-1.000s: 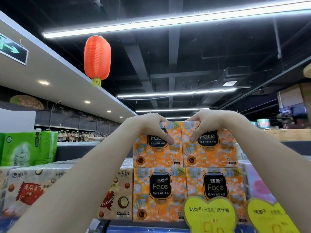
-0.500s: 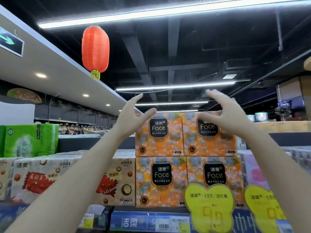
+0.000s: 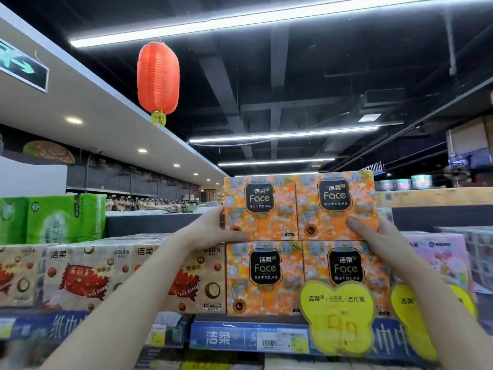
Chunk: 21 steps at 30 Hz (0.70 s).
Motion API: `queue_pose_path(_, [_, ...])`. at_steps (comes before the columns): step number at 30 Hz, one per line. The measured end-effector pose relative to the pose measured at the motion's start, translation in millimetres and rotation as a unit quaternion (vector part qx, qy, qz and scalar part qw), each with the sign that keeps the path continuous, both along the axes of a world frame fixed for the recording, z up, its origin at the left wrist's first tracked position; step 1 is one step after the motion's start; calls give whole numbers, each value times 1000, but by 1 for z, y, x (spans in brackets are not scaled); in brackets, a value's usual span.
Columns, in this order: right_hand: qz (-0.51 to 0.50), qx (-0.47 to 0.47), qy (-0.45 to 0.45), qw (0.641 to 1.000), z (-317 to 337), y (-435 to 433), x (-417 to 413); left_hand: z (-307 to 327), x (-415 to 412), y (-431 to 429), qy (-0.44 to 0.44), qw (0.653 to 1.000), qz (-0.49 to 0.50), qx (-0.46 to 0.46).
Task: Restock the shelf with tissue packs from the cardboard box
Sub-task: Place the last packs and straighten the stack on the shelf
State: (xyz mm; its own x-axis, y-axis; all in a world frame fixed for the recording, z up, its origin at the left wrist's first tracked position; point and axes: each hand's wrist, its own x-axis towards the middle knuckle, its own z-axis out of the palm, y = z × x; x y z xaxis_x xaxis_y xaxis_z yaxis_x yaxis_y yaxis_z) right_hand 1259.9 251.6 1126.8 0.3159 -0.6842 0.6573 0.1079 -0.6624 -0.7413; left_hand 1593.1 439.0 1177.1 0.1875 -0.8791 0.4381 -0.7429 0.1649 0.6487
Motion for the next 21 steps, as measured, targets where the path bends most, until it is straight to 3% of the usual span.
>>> queue_pose_path(21, [-63,-54,-41,996,-8,-4,6,-3,-8,-5,-38,999,14,0])
